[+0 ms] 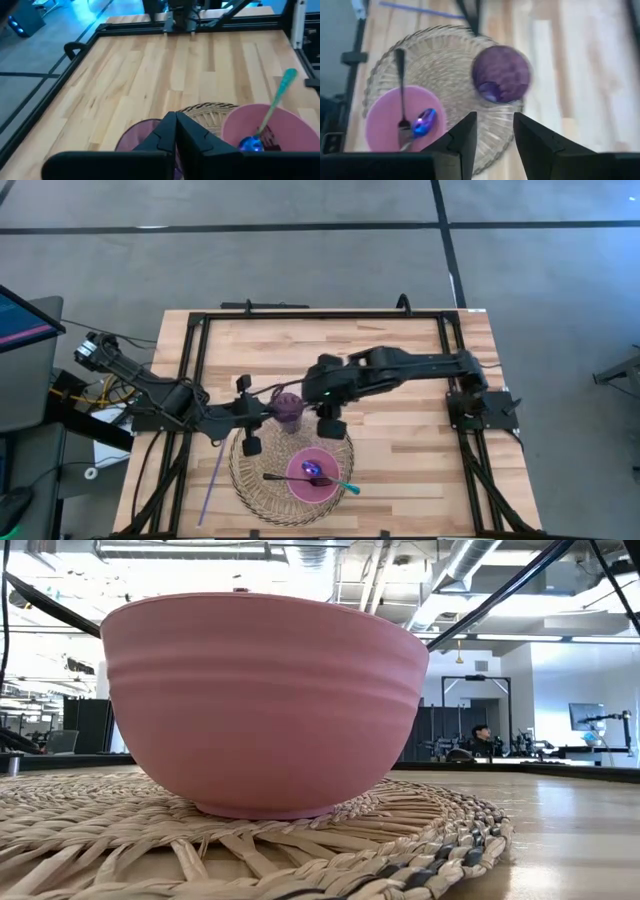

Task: Pick & Place Utensil
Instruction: Put the purple straw into the purple cup

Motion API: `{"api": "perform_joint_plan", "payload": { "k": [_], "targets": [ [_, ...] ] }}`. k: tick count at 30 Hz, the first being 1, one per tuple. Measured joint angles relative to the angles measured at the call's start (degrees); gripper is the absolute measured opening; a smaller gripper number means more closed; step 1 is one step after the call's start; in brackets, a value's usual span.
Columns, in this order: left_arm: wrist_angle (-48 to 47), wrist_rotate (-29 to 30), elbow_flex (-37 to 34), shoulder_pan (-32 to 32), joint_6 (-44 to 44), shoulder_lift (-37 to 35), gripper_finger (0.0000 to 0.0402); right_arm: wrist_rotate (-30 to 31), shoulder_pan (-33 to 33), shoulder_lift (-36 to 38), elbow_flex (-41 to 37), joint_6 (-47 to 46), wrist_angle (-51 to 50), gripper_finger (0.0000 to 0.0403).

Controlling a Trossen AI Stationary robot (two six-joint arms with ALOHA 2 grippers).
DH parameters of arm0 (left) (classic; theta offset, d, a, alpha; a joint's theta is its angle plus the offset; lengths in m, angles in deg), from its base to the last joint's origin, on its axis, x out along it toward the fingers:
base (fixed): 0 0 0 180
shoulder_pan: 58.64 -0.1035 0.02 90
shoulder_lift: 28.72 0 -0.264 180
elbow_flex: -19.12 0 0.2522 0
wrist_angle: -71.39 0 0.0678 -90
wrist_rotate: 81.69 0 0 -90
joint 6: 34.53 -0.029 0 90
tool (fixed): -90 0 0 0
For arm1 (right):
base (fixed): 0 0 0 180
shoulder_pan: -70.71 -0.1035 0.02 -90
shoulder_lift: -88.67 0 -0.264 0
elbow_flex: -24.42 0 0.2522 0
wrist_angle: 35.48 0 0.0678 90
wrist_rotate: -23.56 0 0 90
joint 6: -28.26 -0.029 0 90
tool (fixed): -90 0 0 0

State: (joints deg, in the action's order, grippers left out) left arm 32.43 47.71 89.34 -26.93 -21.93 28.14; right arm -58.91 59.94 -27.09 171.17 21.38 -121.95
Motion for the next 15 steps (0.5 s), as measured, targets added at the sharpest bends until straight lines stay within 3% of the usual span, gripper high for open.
{"api": "perform_joint_plan", "payload": {
  "k": [9, 15],
  "targets": [
    [0.3, -0.3, 0.0, 6.8, 6.8, -0.6, 0.0010, 19.1, -7.0, 0.5, -0.1, -7.1, -13.8, 0.0123],
    [-2.8, -0.7, -0.1, 12.2, 15.1, -1.0, 0.0021, 20.9, -11.7, 1.8, -5.5, -8.2, -16.8, 0.0121]
  ]
}}
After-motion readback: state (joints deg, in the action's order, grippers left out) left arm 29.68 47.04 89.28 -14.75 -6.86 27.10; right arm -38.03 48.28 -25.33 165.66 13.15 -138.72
